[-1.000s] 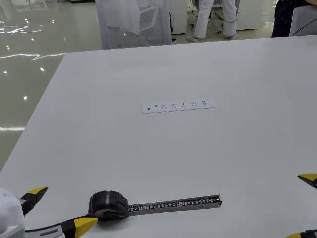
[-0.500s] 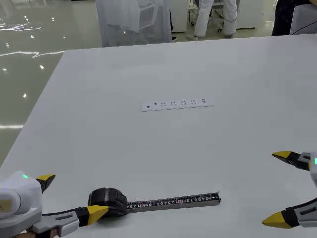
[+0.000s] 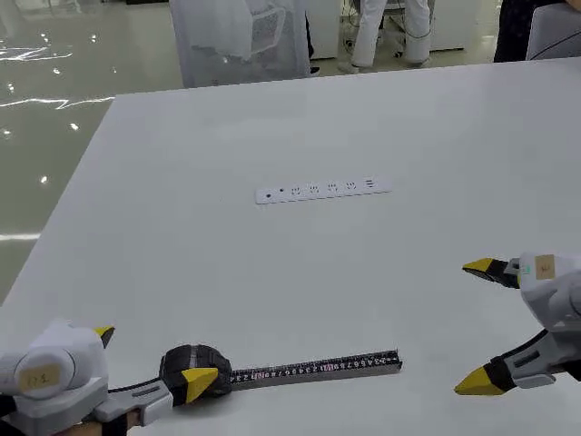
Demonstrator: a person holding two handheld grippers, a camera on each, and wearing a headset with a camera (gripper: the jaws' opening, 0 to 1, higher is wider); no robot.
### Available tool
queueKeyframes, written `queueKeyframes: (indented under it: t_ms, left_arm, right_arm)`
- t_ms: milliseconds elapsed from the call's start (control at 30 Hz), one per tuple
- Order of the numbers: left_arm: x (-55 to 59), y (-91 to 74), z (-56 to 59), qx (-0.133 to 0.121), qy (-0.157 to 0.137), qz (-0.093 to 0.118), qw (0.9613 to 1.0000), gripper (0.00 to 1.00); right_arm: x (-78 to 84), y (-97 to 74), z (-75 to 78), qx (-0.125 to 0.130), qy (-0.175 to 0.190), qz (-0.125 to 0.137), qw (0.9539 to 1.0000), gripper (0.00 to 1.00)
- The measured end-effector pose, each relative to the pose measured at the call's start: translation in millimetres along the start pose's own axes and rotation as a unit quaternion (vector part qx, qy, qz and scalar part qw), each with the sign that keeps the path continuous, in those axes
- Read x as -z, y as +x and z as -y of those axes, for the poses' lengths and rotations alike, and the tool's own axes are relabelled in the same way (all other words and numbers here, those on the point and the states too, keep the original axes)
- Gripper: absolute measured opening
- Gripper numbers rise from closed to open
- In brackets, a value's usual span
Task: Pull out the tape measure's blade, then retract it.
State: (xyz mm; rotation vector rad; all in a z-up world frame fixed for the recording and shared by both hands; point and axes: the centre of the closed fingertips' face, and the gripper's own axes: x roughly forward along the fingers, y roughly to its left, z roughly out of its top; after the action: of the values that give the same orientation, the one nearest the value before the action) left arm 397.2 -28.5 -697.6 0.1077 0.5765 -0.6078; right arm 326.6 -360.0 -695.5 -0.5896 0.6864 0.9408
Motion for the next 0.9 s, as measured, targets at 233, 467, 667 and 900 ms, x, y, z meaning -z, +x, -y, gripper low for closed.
queueKeyframes:
  t_ms: [233, 467, 667, 900]
  left_arm:
    - [-1.8, 8.6, -0.3, -0.038, -0.016, 0.009, 0.9991, 0.99]
    - [3.3, 14.0, 0.5, -0.071, -0.020, 0.014, 0.9972, 0.99]
    - [12.0, 13.5, -1.5, -0.109, -0.069, 0.035, 0.9911, 0.99]
    - [17.5, 16.9, 4.5, -0.107, -0.063, 0.041, 0.9914, 0.99]
  right_arm:
    - [4.3, 17.7, -4.2, -0.037, -0.049, -0.018, 0.9980, 0.99]
    - [7.3, 36.3, -6.6, -0.060, -0.053, -0.035, 0.9962, 0.98]
    - [9.6, 50.8, -10.1, -0.079, -0.054, -0.048, 0.9943, 0.96]
    - [14.5, 65.5, -15.4, -0.106, -0.059, -0.063, 0.9907, 0.94]
